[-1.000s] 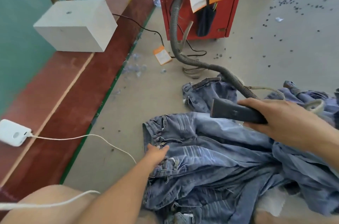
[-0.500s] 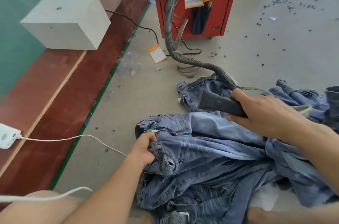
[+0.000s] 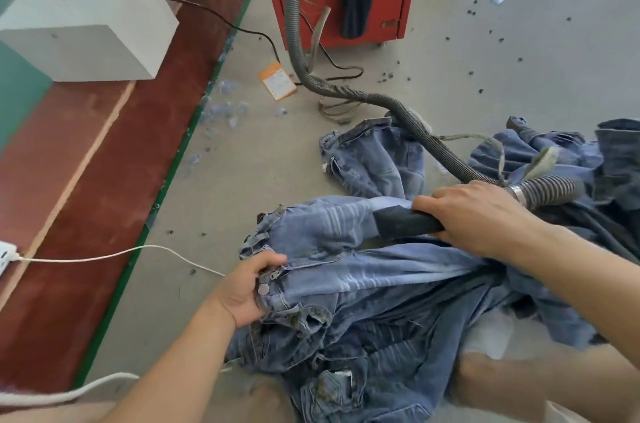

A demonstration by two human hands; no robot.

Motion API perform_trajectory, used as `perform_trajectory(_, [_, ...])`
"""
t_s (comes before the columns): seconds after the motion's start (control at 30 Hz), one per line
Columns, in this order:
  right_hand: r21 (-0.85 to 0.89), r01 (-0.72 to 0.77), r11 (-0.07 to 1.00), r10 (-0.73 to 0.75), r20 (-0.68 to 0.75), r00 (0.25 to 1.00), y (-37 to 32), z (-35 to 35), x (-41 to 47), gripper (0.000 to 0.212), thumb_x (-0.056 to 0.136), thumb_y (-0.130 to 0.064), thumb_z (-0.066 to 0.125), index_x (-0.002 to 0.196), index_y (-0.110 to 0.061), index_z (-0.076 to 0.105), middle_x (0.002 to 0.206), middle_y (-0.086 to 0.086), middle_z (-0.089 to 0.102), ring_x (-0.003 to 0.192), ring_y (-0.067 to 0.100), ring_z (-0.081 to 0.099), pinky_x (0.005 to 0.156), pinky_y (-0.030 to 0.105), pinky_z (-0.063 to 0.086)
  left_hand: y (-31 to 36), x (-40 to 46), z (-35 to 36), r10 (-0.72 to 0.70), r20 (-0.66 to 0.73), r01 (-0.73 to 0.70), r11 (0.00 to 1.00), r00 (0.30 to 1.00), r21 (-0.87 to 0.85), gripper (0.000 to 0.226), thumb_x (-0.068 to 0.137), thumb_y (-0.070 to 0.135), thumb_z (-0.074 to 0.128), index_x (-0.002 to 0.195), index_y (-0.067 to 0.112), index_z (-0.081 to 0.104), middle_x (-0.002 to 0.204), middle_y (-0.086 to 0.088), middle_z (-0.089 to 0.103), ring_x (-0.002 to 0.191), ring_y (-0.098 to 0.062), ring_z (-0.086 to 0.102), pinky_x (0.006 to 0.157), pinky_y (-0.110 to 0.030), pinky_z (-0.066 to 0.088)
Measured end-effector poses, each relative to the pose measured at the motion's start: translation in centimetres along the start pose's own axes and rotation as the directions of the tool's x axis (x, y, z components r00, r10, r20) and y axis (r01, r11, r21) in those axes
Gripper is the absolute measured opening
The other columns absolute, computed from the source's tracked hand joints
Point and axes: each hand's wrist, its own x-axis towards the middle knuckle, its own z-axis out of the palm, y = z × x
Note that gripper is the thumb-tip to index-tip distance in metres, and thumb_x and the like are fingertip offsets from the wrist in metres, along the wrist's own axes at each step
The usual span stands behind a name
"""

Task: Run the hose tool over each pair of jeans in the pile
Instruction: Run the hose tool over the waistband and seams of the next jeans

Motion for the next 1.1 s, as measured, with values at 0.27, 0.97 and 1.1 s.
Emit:
perform_trajectory(0.27, [-0.053, 0.028, 0.998, -0.029, -0.031, 0.999, -1.8, 2.2, 2.0, 0.023, 0.1, -0.035, 0.052, 0.121, -0.039, 0.045, 0.095, -0.011, 0.062, 0.093, 0.017, 0.066, 0.077, 0.037, 0.047, 0.4, -0.5, -0.6, 0.119, 0.162, -0.111, 0.992, 0.98, -0.057, 0.033, 0.065, -0.005, 0.067, 0.097, -0.009, 0.074, 0.115, -0.031, 0.07, 0.104, -0.044, 0.072, 0.081, -0.049, 0.062])
perform_trajectory(0.97, [0.226, 0.074, 0.971, -0.057, -0.079, 0.995, -5.7, -2.6, 1.8, 0.032, 0.095, -0.053, 0.061, 0.123, -0.043, 0.051, 0.109, -0.02, 0.067, 0.097, 0.015, 0.065, 0.071, 0.034, 0.039, 1.9, -4.5, 3.4, 0.228, 0.142, -0.232, 0.972, 0.963, 0.015, 0.071, 0.054, -0.015, 0.047, 0.125, -0.012, 0.049, 0.106, -0.028, 0.054, 0.095, -0.042, 0.06, 0.1, -0.058, 0.052])
perform_trajectory(1.1, [0.474, 0.137, 0.87, -0.072, -0.152, 0.986, -7.3, -5.1, 1.2, 0.036, 0.091, -0.048, 0.071, 0.122, -0.047, 0.052, 0.101, -0.022, 0.066, 0.091, 0.01, 0.062, 0.077, 0.038, 0.052, 3.0, -6.4, 4.2, 0.192, 0.229, -0.238, 0.951, 0.954, 0.196, 0.068, 0.064, -0.016, 0.047, 0.132, -0.015, 0.045, 0.127, -0.031, 0.058, 0.117, -0.041, 0.06, 0.099, -0.052, 0.051])
